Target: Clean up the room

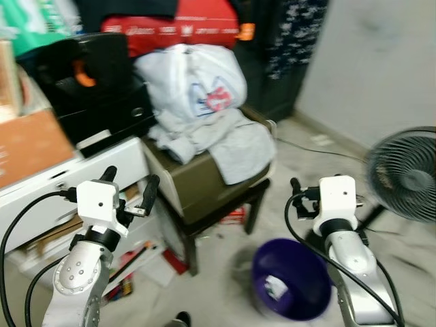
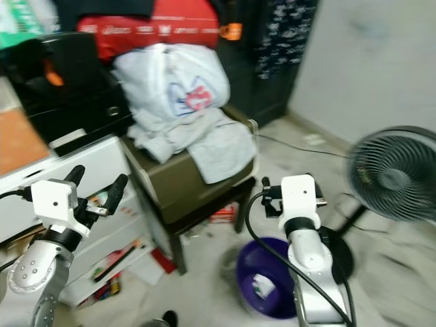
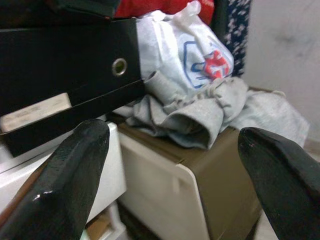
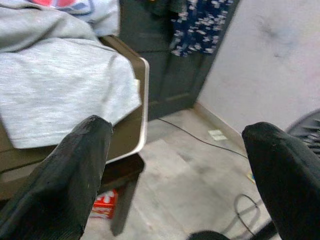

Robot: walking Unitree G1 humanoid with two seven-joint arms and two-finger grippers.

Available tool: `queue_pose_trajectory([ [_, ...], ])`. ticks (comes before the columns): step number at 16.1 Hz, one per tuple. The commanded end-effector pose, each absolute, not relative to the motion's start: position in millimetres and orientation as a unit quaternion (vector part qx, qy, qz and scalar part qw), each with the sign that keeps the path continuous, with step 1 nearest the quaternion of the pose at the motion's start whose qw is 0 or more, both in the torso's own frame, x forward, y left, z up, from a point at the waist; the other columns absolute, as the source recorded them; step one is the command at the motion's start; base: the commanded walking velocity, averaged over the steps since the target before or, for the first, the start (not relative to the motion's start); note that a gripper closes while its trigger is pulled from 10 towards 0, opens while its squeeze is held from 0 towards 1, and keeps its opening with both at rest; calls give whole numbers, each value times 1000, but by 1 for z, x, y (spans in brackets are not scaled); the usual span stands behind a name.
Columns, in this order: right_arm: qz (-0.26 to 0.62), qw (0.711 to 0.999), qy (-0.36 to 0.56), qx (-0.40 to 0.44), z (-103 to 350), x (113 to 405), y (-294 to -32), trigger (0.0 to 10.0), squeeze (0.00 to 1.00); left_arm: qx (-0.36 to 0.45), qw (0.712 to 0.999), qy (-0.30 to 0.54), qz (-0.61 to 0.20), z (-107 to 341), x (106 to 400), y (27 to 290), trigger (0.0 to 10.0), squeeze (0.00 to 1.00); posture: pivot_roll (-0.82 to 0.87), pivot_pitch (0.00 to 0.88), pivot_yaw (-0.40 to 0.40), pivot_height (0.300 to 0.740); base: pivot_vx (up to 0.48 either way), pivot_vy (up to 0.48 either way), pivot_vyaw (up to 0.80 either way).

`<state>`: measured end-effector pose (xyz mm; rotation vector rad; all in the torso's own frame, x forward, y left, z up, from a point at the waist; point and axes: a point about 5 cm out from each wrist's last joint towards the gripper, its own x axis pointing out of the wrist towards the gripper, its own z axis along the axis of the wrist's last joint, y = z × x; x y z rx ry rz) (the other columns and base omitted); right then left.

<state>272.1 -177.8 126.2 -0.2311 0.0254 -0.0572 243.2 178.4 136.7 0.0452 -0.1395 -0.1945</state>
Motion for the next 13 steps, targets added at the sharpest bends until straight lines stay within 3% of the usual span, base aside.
queue_pose_trajectory([
  [1,-33,992,12,-118,129,270,-181,10000,0,32,991,-69,-109,138,242,173,10000,0,-61,103,-27,740,0,0,800],
  [8,-33,992,17,-124,128,271,-180,10000,0,48,990,-66,-117,139,245,168,10000,0,-60,96,-24,740,0,0,779],
  [13,-90,984,51,-148,121,275,-189,10000,0,55,989,-71,-116,140,248,168,10000,0,-60,86,-22,740,0,0,0],
])
